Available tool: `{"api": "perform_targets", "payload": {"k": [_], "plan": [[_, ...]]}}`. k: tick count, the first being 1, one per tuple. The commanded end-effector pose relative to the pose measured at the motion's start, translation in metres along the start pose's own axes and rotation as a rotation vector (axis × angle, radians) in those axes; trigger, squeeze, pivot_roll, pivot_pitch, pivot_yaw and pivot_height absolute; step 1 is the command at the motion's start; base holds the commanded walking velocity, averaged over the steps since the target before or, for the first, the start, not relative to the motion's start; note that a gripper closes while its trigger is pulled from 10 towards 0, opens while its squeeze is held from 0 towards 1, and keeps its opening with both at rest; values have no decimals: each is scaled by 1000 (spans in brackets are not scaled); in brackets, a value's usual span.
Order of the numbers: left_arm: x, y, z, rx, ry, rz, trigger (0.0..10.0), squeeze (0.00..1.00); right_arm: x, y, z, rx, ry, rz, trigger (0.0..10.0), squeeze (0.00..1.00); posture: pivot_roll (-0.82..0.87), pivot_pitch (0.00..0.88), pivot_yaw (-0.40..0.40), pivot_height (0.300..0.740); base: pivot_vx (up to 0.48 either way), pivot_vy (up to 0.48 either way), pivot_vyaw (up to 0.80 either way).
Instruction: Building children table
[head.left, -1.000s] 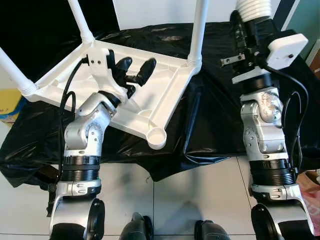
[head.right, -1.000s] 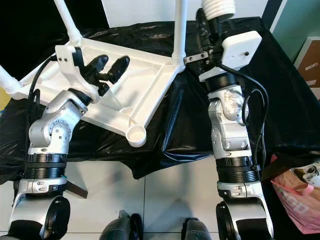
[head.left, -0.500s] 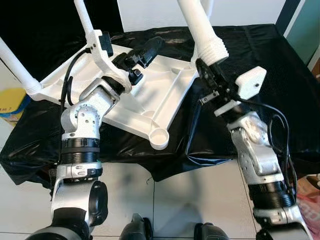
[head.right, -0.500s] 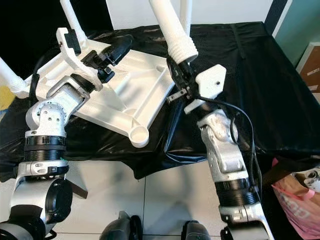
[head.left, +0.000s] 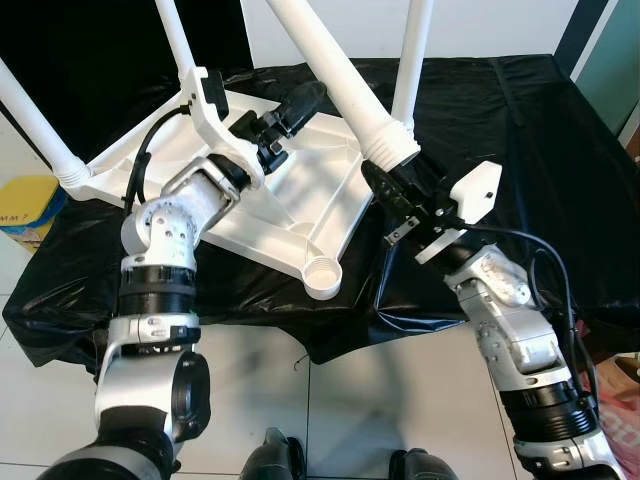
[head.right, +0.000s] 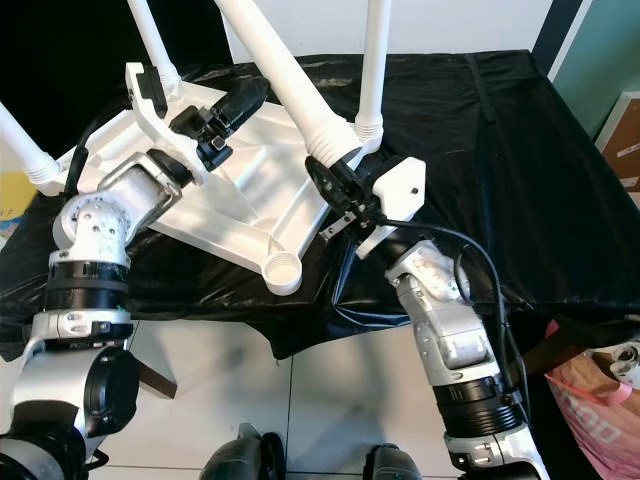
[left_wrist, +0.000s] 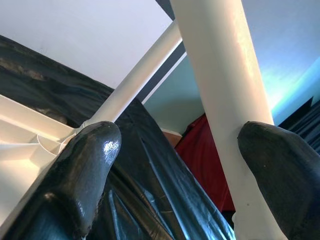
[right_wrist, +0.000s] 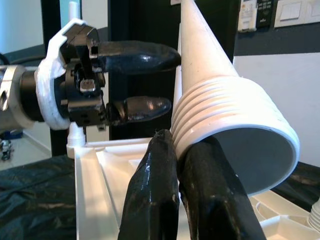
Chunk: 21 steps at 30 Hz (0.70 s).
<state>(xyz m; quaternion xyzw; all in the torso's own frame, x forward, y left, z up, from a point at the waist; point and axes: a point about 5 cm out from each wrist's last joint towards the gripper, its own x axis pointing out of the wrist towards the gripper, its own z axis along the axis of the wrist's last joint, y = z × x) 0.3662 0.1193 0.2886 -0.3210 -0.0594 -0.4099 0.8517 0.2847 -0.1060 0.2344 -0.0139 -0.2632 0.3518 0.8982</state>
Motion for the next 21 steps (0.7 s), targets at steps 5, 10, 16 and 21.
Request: {"api": "perform_targets", "payload": {"k": [5, 10, 16, 21], "plan": [[5, -15, 11, 6, -27, -290, 10000, 0, 0, 15, -3, 14, 32, 123, 10000, 0, -46, 72, 69, 740, 0, 0, 0], [6, -18, 22, -6, -78, -314, 10000, 0, -3, 18, -7, 30, 58, 144, 10000, 0, -47, 77, 70, 740, 0, 0, 0], [5, -21, 35, -51, -131, -355, 10000, 0, -6, 19, -12, 60, 78, 138, 10000, 0, -50, 79, 74, 740, 0, 0, 0], [8, -13, 36, -44, -136, -306, 10000, 0, -8, 19, -14, 70, 83, 144, 10000, 0, -51, 81, 75, 740, 0, 0, 0]]}}
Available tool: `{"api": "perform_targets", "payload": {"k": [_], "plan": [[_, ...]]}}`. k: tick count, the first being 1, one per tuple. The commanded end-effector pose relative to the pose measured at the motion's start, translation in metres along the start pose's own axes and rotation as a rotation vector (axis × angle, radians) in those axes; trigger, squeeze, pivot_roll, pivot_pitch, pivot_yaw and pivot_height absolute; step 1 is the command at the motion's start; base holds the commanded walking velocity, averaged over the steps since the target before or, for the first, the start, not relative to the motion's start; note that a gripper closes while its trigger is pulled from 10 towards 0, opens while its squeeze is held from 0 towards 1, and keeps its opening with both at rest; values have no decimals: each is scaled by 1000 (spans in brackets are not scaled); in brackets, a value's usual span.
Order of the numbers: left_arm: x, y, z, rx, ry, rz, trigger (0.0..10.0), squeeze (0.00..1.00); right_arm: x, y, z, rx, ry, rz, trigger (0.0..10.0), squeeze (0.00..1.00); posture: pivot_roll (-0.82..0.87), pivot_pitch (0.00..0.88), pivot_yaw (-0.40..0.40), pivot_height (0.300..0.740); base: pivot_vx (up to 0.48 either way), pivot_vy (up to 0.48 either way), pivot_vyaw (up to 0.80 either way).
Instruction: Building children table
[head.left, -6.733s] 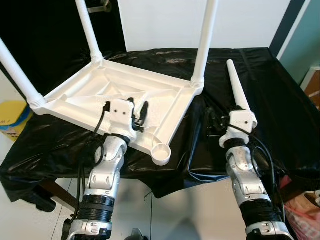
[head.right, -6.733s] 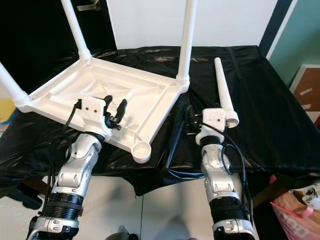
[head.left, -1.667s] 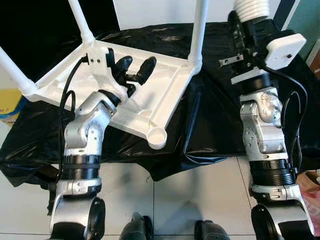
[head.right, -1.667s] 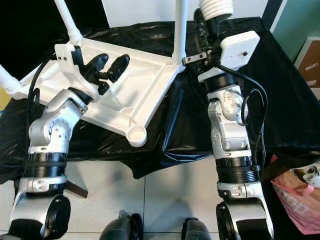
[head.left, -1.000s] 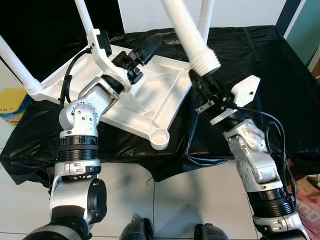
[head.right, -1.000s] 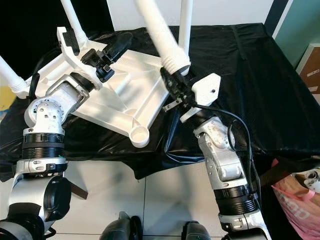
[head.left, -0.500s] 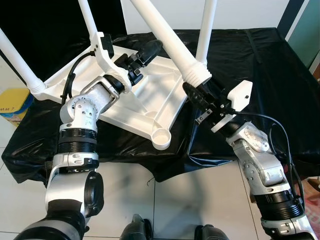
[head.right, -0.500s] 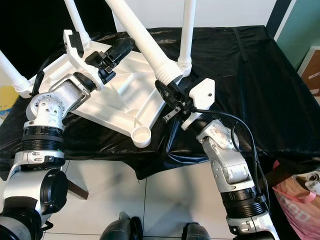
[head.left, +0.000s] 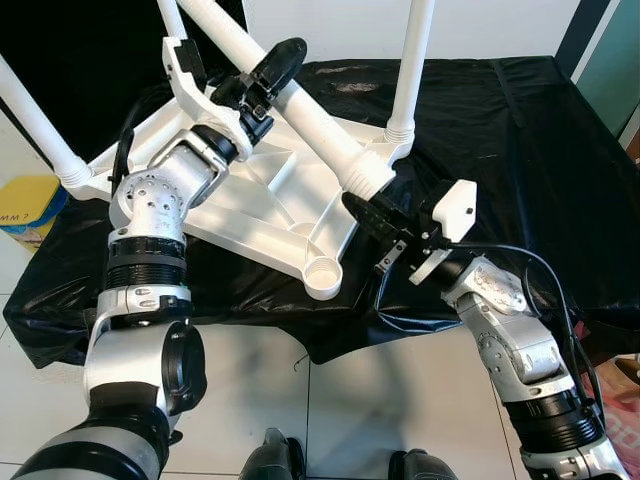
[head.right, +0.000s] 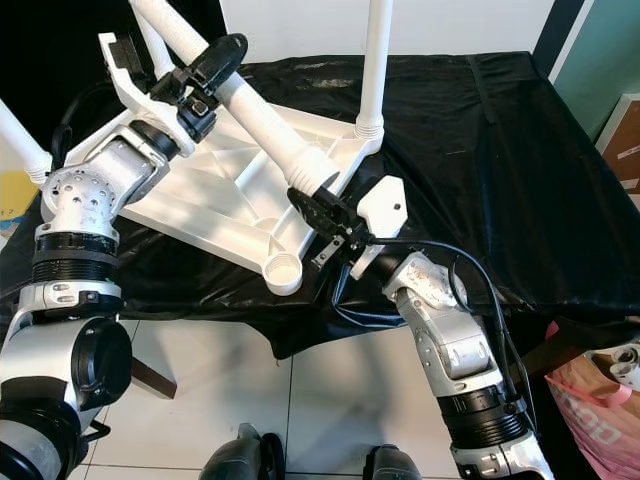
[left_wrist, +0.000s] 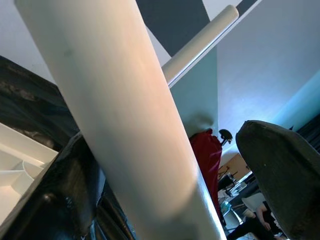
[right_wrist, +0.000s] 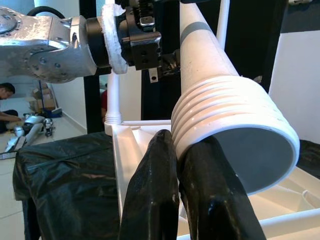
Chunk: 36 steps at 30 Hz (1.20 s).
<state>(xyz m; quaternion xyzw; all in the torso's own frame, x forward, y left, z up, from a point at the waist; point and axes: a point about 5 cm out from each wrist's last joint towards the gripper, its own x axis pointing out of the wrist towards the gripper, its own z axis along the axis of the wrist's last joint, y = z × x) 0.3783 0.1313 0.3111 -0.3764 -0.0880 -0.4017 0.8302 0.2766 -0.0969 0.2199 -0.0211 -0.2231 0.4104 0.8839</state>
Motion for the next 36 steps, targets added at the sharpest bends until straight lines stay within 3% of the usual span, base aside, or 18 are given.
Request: {"api": "perform_targets", "payload": {"k": [1, 7, 8, 11, 12, 14, 15, 28, 29, 30, 34, 35, 36], "plan": [[1, -17, 7, 24, -22, -293, 10000, 0, -1, 5, -4, 24, 14, 25, 10000, 0, -51, 81, 75, 740, 0, 0, 0], [3, 6, 31, 23, -101, -88, 10000, 0, -7, 7, -9, 36, 41, 43, 10000, 0, -55, 82, 78, 740, 0, 0, 0], [1, 10, 35, 14, -116, -54, 7843, 0, -8, 7, -9, 37, 44, 44, 10000, 0, -56, 82, 78, 740, 0, 0, 0], [0, 13, 39, 4, -131, -29, 7843, 0, -9, 7, -9, 38, 46, 44, 10000, 0, -56, 82, 78, 740, 0, 0, 0], [-2, 18, 42, -14, -156, 11, 2392, 0, -9, 7, -9, 37, 46, 46, 10000, 0, -57, 83, 77, 740, 0, 0, 0], [-5, 24, 46, -36, -184, 56, 2392, 0, -9, 7, -9, 37, 46, 49, 10000, 0, -57, 84, 77, 740, 0, 0, 0], [-6, 26, 47, -34, -199, 69, 0, 0, -9, 7, -9, 37, 47, 50, 10000, 0, -57, 84, 77, 740, 0, 0, 0], [-7, 32, 46, -49, -199, 75, 0, 0, -9, 4, -10, 44, 45, 49, 10000, 0, -56, 86, 69, 740, 0, 0, 0], [-8, 33, 47, -52, -205, 90, 0, 0, -9, 4, -10, 45, 43, 47, 10000, 612, -56, 86, 69, 740, 0, 0, 0], [-9, 35, 49, -54, -214, 104, 0, 0, -9, 3, -10, 49, 39, 45, 10000, 1000, -58, 85, 68, 740, 0, 0, 0], [-12, 40, 52, -70, -234, 147, 0, 0, -11, 2, -9, 55, 29, 35, 10000, 1000, -59, 84, 66, 740, 0, 0, 0], [-14, 43, 54, -84, -245, 175, 667, 0, -13, 1, -9, 64, 23, 26, 10000, 1000, -57, 81, 62, 740, 0, 0, 0], [-14, 43, 54, -84, -245, 175, 667, 0, -13, 1, -9, 64, 23, 26, 10000, 1000, -57, 81, 62, 740, 0, 0, 0]]}}
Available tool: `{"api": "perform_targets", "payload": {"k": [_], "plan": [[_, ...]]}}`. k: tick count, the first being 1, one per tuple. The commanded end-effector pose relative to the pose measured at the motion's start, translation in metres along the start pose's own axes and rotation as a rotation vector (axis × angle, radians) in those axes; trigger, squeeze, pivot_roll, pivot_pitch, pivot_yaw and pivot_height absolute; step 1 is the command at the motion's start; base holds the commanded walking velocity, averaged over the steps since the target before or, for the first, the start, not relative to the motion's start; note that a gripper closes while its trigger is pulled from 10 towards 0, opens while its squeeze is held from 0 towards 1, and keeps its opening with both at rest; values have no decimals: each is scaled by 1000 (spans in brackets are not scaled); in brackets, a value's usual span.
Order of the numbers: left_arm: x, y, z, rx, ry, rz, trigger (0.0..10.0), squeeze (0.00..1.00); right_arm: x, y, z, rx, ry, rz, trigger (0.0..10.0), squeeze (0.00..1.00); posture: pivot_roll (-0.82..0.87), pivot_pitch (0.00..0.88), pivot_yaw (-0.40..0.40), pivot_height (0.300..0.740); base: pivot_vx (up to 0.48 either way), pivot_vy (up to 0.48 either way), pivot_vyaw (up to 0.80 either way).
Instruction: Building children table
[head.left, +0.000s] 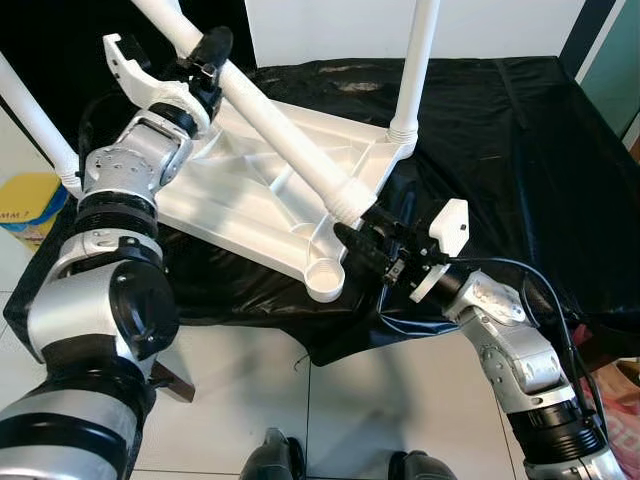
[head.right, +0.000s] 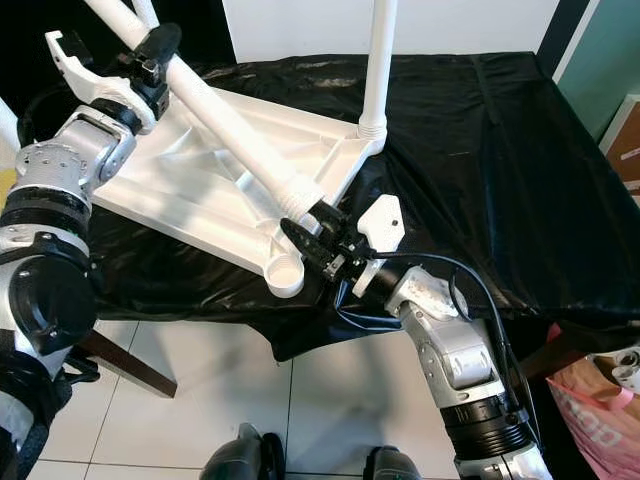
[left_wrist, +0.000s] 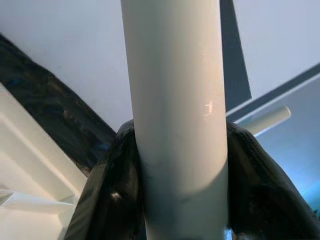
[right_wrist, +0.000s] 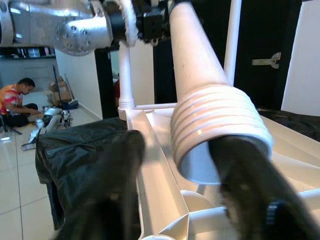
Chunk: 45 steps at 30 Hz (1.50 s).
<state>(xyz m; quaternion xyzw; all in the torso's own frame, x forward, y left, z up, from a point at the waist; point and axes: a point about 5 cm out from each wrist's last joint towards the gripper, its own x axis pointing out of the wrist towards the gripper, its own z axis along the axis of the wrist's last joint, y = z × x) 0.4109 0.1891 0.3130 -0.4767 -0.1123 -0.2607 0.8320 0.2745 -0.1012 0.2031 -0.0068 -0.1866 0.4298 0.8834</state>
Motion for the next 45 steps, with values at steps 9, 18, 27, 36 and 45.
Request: {"api": "perform_targets", "payload": {"k": [9, 18, 27, 36, 45], "plan": [[-4, -3, 19, 99, -27, -64, 10000, 0, -19, -4, -5, 15, 28, -85, 10000, 525, -61, 68, 59, 740, 0, 0, 0], [0, -11, 13, 237, 22, -112, 10000, 0, -27, -8, -14, -9, 104, -121, 10000, 0, -65, 61, 61, 740, 0, 0, 0], [10, -43, -40, 496, 177, -294, 10000, 0, -8, -21, -11, -25, 109, -172, 10000, 0, -50, 50, 41, 740, 0, 0, 0], [10, -68, -69, 610, 216, -397, 10000, 0, 7, -22, -15, -40, 155, -191, 10000, 0, -48, 45, 36, 740, 0, 0, 0], [5, -132, -103, 802, 185, -615, 10000, 0, 31, -24, -22, -55, 226, -222, 10000, 0, -35, 48, 22, 740, 0, 0, 0]]}}
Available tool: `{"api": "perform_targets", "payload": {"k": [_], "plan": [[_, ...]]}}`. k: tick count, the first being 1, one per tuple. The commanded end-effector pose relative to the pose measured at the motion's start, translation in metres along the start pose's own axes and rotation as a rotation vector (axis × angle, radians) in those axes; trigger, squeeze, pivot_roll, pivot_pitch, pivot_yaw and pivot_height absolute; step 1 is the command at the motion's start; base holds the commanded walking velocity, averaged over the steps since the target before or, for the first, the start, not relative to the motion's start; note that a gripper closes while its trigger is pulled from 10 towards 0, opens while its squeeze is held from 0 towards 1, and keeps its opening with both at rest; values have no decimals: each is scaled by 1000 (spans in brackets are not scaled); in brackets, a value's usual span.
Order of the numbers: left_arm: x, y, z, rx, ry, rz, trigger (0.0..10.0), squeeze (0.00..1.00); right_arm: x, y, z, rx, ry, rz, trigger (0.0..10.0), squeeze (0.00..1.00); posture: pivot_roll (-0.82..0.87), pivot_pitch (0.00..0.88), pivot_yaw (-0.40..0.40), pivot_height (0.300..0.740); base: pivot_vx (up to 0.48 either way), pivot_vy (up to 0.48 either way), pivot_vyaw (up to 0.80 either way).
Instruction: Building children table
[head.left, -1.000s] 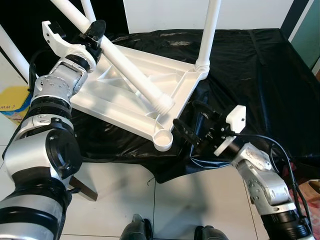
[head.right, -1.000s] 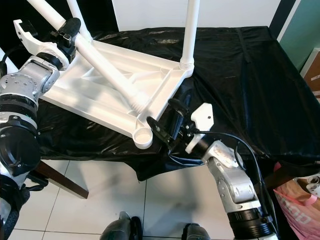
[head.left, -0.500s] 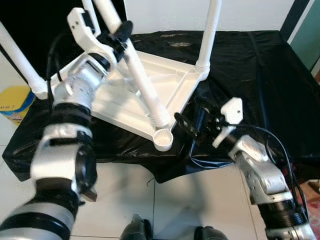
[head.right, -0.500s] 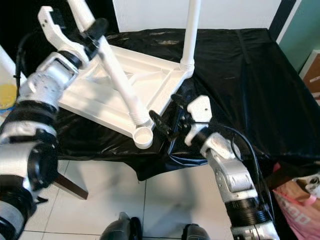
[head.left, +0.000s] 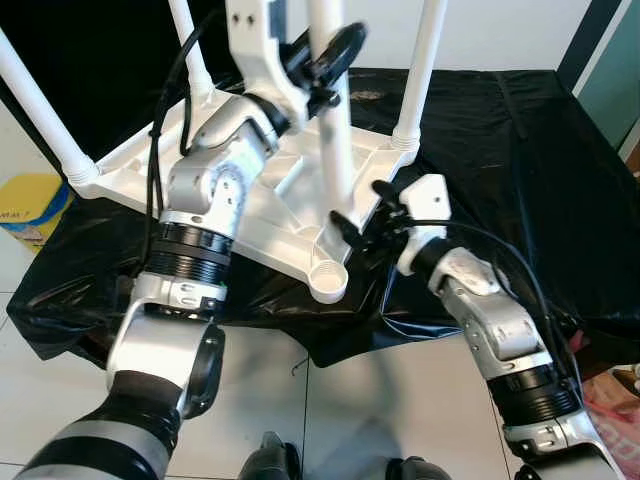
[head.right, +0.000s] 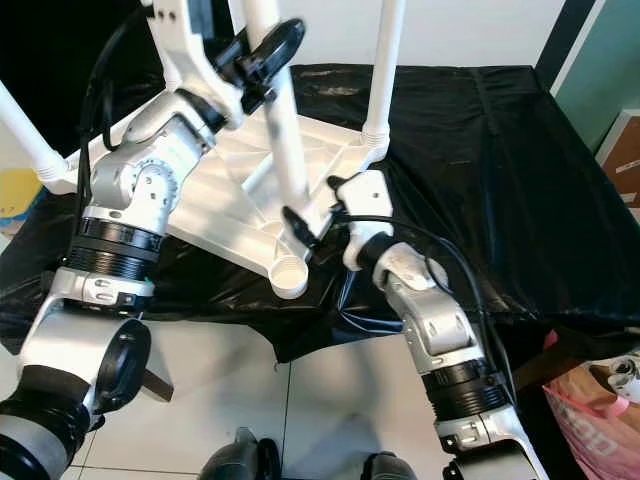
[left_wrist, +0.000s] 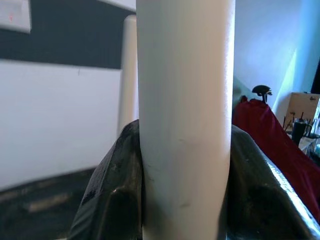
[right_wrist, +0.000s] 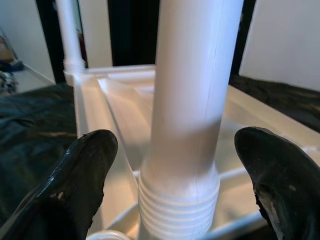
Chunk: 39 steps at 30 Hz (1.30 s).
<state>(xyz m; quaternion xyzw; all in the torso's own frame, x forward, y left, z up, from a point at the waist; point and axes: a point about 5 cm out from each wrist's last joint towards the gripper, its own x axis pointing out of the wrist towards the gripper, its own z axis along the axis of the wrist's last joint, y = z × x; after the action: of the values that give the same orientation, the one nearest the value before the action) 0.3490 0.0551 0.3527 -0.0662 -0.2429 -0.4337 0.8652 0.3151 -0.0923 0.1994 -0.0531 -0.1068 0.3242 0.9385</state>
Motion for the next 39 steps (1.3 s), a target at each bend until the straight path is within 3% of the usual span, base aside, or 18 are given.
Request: {"api": "perform_targets", "payload": {"k": [1, 4, 8, 11, 21, 23, 24, 25, 26, 39], "plan": [[4, -14, 6, 43, -21, -101, 10000, 0, 3, 1, -3, -5, 22, -5, 10000, 0, -35, 48, 22, 740, 0, 0, 0], [7, -27, 7, 64, -27, -133, 10000, 0, 7, 2, -2, -13, 28, -11, 10000, 0, -39, 51, 24, 740, 0, 0, 0], [9, -32, 7, 60, -33, -145, 10000, 0, 10, 2, -1, -24, 28, -13, 10000, 0, -40, 52, 25, 740, 0, 0, 0], [14, -47, 4, 72, -38, -173, 10000, 0, 19, 0, 7, -47, -16, -54, 10000, 0, -34, 55, 26, 740, 0, 0, 0], [16, -59, 5, 57, -56, -173, 10000, 0, 21, -4, 12, -36, -45, -94, 10000, 0, -31, 61, 29, 740, 0, 0, 0], [16, -61, 6, 53, -61, -172, 10000, 0, 20, -5, 11, -27, -46, -98, 9490, 0, -30, 62, 29, 740, 0, 0, 0], [17, -62, 7, 51, -65, -173, 10000, 0, 19, -6, 11, -19, -47, -103, 2941, 0, -28, 66, 29, 740, 0, 0, 0], [17, -62, 7, 51, -65, -173, 10000, 0, 19, -6, 11, -19, -47, -103, 2941, 0, -28, 66, 29, 740, 0, 0, 0], [17, -63, 7, 52, -68, -174, 10000, 0, 19, -7, 10, -11, -46, -109, 0, 0, -28, 68, 29, 740, 0, 0, 0], [17, -67, 9, 57, -78, -178, 10000, 0, 19, -12, 7, 24, -27, -163, 0, 0, -21, 72, 29, 740, 0, 0, 0]]}}
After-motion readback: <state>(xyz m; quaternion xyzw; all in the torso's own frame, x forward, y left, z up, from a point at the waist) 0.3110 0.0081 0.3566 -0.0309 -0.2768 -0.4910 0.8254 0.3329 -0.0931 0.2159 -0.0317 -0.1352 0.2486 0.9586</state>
